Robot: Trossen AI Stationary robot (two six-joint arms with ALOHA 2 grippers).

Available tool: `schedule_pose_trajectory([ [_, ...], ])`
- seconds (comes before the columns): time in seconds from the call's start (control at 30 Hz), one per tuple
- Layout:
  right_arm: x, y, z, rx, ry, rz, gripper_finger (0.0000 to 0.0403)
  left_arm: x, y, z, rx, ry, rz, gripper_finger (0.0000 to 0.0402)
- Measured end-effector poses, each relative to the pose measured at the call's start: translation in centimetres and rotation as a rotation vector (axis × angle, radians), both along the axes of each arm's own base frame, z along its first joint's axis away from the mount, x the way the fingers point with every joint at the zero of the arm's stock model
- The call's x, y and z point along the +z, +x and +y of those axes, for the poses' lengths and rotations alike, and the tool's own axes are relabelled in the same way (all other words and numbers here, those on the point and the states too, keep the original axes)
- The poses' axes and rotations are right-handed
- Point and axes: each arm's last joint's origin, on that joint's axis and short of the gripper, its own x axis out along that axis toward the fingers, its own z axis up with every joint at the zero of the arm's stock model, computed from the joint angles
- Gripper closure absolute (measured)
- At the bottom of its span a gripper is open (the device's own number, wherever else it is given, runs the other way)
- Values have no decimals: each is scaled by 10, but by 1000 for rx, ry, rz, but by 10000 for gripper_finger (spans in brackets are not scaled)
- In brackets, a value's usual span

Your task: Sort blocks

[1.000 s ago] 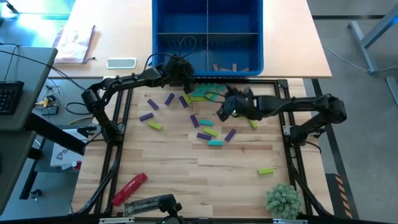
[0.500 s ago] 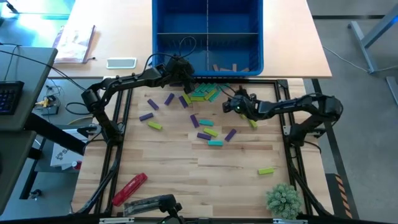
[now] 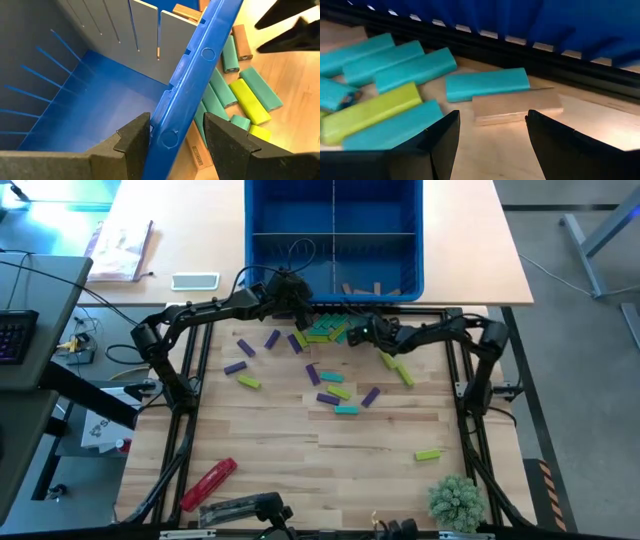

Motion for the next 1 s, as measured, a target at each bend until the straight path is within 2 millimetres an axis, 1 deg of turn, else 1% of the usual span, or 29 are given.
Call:
schedule_pose_trajectory([
  [0.13, -2, 4, -13, -12, 8, -11, 187, 0, 0, 0, 0, 0, 0, 238],
  [0.27, -8, 5, -21, -45, 26, -19, 187, 0, 0, 0, 0, 0, 0, 238],
  [0.4, -7, 5, -29, -73, 23, -39, 187, 0, 0, 0, 0, 0, 0, 238],
  [0.53, -6, 3, -32, -80, 25, -36, 187, 0, 0, 0, 0, 0, -1, 238],
  [0.7, -10, -1, -32, -70, 35, 42, 187, 0, 0, 0, 0, 0, 0, 238],
  [0.87, -10, -5, -36, -64, 50, 49, 187, 0, 0, 0, 0, 0, -1, 238],
  [1.0, -9, -6, -31, -26, 110, 101, 187, 0, 0, 0, 0, 0, 0, 238],
])
